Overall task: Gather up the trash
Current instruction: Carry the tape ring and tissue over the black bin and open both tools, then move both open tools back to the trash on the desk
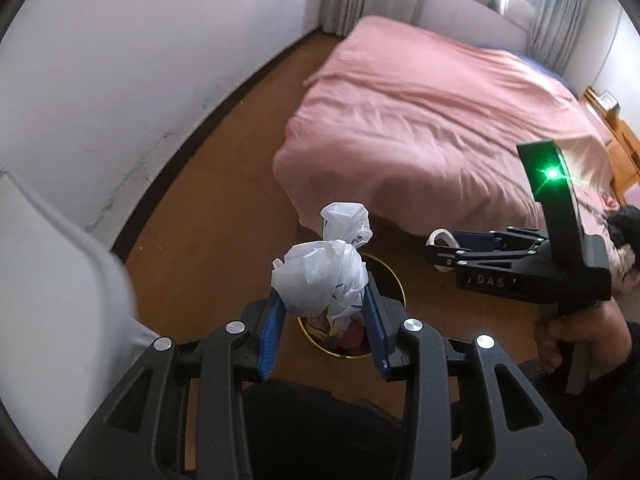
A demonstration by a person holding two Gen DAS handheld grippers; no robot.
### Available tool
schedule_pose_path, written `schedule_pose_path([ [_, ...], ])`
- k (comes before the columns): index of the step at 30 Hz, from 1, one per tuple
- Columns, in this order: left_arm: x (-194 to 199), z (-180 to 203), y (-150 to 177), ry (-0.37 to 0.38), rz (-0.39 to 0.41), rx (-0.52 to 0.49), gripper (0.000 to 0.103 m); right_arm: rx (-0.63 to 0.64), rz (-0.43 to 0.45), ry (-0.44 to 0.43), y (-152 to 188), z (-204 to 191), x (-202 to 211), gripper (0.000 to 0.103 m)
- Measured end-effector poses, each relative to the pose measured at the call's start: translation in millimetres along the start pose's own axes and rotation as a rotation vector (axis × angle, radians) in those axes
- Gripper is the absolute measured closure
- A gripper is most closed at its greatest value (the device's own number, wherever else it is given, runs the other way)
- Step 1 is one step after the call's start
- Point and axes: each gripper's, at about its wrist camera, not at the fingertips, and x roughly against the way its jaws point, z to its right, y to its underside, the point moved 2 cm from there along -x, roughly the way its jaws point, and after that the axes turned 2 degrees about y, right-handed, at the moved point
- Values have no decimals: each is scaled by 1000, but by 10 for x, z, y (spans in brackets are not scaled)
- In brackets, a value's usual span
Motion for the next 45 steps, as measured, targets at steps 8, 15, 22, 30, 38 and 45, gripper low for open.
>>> schedule_pose_path([
  [8, -313, 284, -1, 18, -52, -26, 67, -33, -27, -19, 78, 273, -153, 54],
  [15, -392, 343, 2, 19, -67, -36, 67, -29, 6, -41, -3, 229, -96, 34],
  [22, -452, 341, 0, 37, -82, -36, 67, -83, 75, -39, -110, 293, 29, 32],
  [30, -610, 501, -99, 85, -88, -66, 54, -188, 176, -22, -181, 477, 242, 29],
  [38, -428, 482, -148, 35, -40, -83, 24, -197, 196, -27, -253, 441, 272, 26],
  [45, 447, -30, -184, -73, 112, -14, 16, -123, 222, -26, -273, 83, 383, 26],
])
